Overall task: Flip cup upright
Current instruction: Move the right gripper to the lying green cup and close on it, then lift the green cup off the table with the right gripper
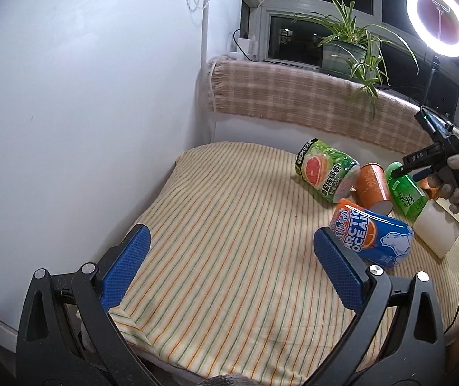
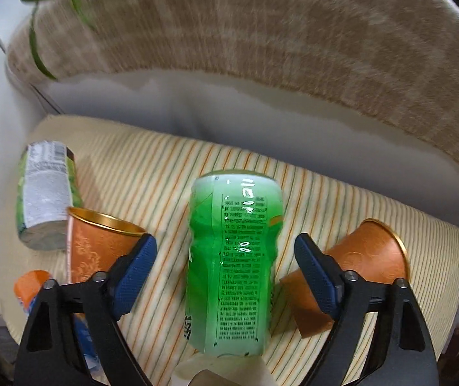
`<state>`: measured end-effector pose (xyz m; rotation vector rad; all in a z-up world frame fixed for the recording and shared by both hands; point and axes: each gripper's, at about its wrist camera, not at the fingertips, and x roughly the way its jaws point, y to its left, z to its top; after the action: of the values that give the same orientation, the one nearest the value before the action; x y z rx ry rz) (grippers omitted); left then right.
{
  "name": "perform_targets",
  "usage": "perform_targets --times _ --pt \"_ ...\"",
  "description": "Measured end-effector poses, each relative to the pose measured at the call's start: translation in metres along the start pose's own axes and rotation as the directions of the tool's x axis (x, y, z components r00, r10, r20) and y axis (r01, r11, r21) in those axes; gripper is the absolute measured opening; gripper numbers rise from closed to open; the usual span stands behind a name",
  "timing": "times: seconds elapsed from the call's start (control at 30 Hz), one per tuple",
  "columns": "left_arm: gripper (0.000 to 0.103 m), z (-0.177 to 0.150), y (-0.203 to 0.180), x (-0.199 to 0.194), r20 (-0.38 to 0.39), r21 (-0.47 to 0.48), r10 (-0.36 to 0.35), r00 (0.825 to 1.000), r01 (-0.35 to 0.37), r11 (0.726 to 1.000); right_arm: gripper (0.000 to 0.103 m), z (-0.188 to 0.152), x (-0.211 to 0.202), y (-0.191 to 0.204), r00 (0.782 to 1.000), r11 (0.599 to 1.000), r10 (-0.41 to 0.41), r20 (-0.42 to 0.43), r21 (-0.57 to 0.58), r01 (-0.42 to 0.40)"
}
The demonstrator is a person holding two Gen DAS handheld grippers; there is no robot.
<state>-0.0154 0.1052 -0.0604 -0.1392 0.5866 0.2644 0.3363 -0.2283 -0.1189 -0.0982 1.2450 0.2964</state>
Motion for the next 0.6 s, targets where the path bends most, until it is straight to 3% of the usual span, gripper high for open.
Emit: perform_targets --times 0.13,0.37,0.6 --pt "0.103 0.0 -0.002 0.003 -0.009 0.001 -0.004 1.0 0.004 1.0 0.062 0.0 0.013 -0.001 0.999 1.0 -0.017 -0.037 -0.016 0.017" --pt "0.103 0.0 -0.005 0.002 -0.005 0.008 -0.006 1.0 0.006 1.0 0.061 0.003 0.008 -0.006 0.999 0.999 -0.037 -0.003 -0.027 0.037" --pt "0.103 0.0 -0.009 0.0 0.003 0.017 -0.008 1.0 0.008 1.0 0.061 0.006 -0.031 -0.01 0.995 0.998 -0.038 0.087 -0.045 0.042"
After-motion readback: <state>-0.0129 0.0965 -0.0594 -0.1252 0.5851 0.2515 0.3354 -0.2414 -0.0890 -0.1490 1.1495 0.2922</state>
